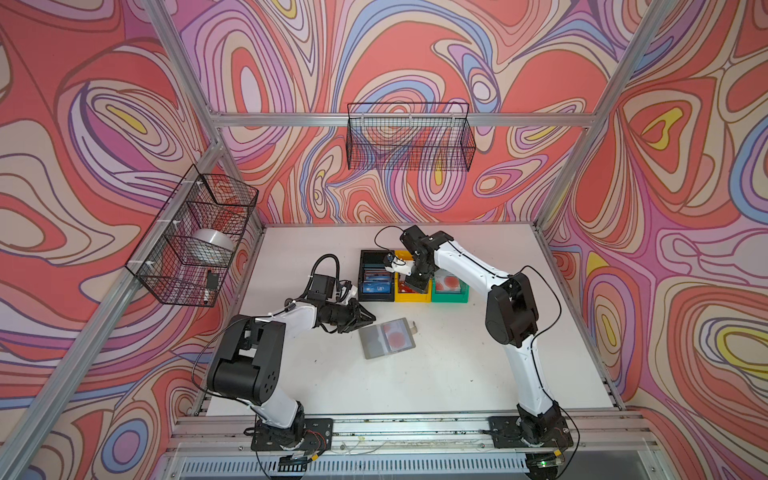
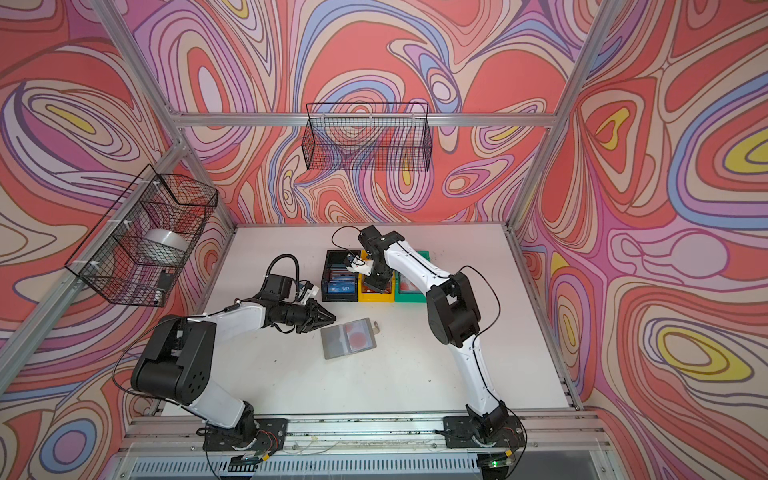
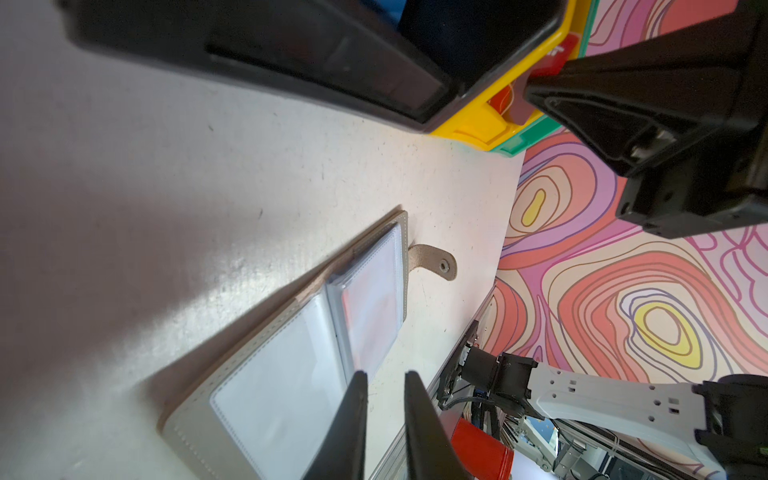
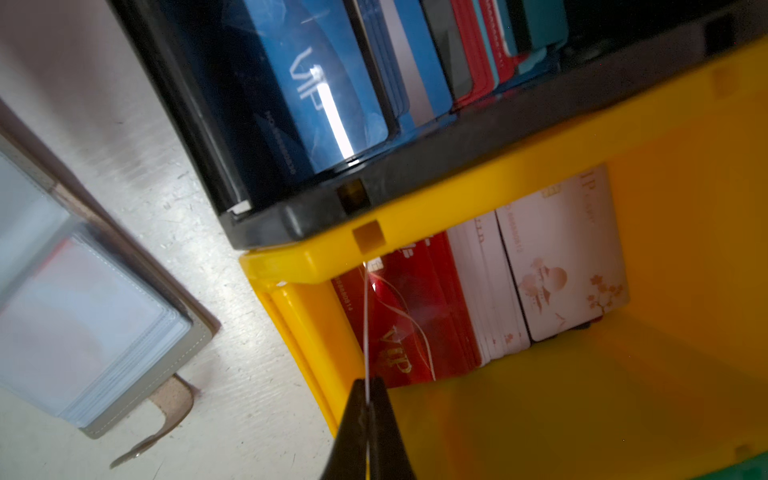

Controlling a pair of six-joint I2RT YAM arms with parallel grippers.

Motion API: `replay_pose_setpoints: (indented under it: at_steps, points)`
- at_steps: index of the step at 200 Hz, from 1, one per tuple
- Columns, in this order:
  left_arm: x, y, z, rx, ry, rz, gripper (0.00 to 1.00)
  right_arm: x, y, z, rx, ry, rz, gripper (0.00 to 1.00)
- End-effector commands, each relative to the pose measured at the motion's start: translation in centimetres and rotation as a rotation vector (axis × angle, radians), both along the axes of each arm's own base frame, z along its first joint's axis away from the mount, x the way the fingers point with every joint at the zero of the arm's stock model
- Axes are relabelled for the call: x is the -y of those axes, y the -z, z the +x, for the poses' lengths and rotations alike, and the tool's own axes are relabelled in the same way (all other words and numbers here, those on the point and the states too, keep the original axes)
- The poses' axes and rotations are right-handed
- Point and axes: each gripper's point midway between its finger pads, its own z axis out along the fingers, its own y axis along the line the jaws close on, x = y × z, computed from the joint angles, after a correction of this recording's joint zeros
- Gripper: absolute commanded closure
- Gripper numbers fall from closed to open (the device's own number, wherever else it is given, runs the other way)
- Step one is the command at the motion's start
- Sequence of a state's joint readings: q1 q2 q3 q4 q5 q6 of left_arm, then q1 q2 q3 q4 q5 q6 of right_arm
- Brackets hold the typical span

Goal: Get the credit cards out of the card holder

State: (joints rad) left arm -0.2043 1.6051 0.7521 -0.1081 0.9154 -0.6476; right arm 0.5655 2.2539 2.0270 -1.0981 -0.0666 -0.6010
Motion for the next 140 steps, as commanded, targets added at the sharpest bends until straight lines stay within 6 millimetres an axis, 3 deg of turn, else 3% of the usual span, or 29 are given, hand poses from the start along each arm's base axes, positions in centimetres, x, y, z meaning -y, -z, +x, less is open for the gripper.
replay_pose_setpoints:
  at_steps: [1,72,100,116,140]
  points:
    - [0.1,0.3,0.0,-0.002,0.013,0.01,0.8,-0.4,-0.3,0.8,0.05,0.021,0.006,0.87]
    - [0.0,0.7,-0.2,-0.01,0.013,0.014,0.8,-0.3,-0.8,2.5,0.146,0.078,0.016,0.74]
    - [-0.1,1.2,-0.3,-0.02,0.013,0.018,0.8,-0.1,-2.8,3.7,0.249,0.132,0.051,0.71]
    - [-0.2,1.9,-0.6,-0.042,0.013,0.026,0.8,-0.2,-4.9,3.8,0.305,0.167,0.109,0.7]
    - [-0.6,2.5,-1.1,-0.059,0.008,0.058,0.81,-1.5,-7.3,1.6,0.257,0.206,0.27,0.73]
